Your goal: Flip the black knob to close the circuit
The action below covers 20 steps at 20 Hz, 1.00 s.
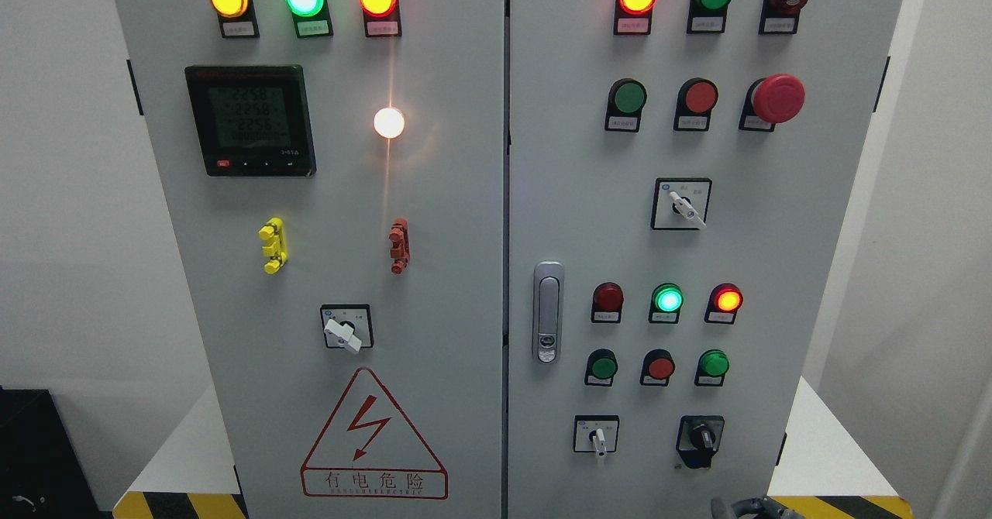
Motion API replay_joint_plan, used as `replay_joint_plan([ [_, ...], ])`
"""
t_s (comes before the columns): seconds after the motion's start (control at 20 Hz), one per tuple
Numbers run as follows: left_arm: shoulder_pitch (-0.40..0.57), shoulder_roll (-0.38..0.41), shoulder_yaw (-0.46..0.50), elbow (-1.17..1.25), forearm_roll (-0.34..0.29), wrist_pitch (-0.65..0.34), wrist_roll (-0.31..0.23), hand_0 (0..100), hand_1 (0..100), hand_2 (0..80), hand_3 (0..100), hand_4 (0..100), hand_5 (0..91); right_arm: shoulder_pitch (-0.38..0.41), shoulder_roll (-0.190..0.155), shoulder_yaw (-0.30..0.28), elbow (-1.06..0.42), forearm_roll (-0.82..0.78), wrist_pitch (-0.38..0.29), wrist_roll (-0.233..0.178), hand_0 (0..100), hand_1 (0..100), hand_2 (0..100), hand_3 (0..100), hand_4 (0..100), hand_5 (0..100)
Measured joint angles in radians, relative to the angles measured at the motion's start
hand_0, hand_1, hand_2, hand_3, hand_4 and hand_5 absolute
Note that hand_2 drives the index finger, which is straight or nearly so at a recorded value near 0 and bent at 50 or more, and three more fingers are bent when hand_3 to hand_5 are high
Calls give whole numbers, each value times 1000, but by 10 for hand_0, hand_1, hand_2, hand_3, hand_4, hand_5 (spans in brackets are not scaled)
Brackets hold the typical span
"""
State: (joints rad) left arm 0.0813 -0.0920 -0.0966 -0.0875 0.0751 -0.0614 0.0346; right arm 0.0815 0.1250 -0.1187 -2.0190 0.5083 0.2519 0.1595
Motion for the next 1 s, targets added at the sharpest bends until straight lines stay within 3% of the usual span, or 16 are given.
replay_joint_plan([
  [0.15, 0, 0, 0, 0, 0, 0, 0, 120, 556, 0, 0, 0, 0, 55, -1, 4, -17, -194, -93, -29, 0, 0, 0, 158, 110, 0],
  [0.45, 0, 0, 0, 0, 0, 0, 0, 120, 556, 0, 0, 0, 0, 159, -5, 23, -42, -513, -252, -43, 0, 0, 0, 119, 83, 0],
  [0.55, 0, 0, 0, 0, 0, 0, 0, 120, 556, 0, 0, 0, 0, 195, -7, 28, -48, -591, -289, 1, 0, 0, 0, 0, 0, 0],
  [0.75, 0, 0, 0, 0, 0, 0, 0, 120, 556, 0, 0, 0, 0, 251, -11, 36, -56, -703, -336, 107, 0, 0, 0, 0, 0, 0],
  [1.0, 0, 0, 0, 0, 0, 0, 0, 120, 556, 0, 0, 0, 0, 284, -14, 42, -62, -768, -353, 157, 0, 0, 0, 0, 0, 0],
])
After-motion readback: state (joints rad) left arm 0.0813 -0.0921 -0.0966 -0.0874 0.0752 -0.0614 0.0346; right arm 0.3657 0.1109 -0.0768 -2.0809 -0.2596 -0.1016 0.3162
